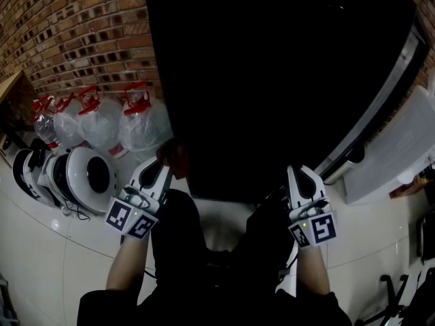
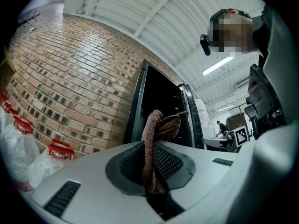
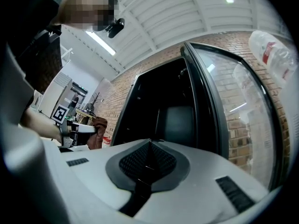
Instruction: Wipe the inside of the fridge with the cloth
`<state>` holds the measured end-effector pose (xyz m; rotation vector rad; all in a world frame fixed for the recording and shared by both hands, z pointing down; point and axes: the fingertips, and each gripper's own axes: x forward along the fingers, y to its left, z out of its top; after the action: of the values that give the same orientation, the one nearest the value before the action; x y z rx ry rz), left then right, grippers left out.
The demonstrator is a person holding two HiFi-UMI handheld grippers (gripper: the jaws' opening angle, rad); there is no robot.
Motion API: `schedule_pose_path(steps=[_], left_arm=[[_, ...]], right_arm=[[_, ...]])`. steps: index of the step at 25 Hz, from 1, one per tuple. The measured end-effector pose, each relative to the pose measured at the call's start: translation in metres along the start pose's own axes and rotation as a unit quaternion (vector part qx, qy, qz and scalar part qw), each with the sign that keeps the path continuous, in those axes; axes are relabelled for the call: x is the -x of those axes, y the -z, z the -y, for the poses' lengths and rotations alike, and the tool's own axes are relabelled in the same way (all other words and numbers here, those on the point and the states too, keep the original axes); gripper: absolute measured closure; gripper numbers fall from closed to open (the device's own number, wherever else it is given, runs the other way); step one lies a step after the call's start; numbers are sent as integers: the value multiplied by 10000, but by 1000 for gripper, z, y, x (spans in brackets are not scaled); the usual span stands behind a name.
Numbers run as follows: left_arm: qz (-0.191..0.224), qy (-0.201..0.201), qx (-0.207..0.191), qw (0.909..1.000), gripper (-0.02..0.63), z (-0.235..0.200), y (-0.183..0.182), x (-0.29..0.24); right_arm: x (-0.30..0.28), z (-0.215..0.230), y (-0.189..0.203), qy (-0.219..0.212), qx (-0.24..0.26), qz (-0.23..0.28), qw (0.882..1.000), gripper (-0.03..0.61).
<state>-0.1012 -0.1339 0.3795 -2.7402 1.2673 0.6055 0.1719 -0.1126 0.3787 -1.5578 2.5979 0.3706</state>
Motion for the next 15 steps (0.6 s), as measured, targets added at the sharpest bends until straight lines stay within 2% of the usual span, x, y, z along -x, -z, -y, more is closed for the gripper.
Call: schedule_pose_path(steps=[6, 9, 12, 15], left_arm=[[-4, 103, 164, 9998, 572, 3, 8, 0], [-76, 84, 126, 9999, 572, 7, 11, 0], [-67, 72, 28, 9999, 572, 13, 11, 1], [-69, 60, 106, 9999, 572, 12, 12, -1]], right_arm=[[-1, 2, 16, 113, -232, 10, 9997, 577], [-1, 3, 16, 115, -299, 48, 9995, 577], [-2, 2, 17, 101, -265, 21, 9996, 577], [-3, -4, 17, 54, -132, -5, 9999, 577]])
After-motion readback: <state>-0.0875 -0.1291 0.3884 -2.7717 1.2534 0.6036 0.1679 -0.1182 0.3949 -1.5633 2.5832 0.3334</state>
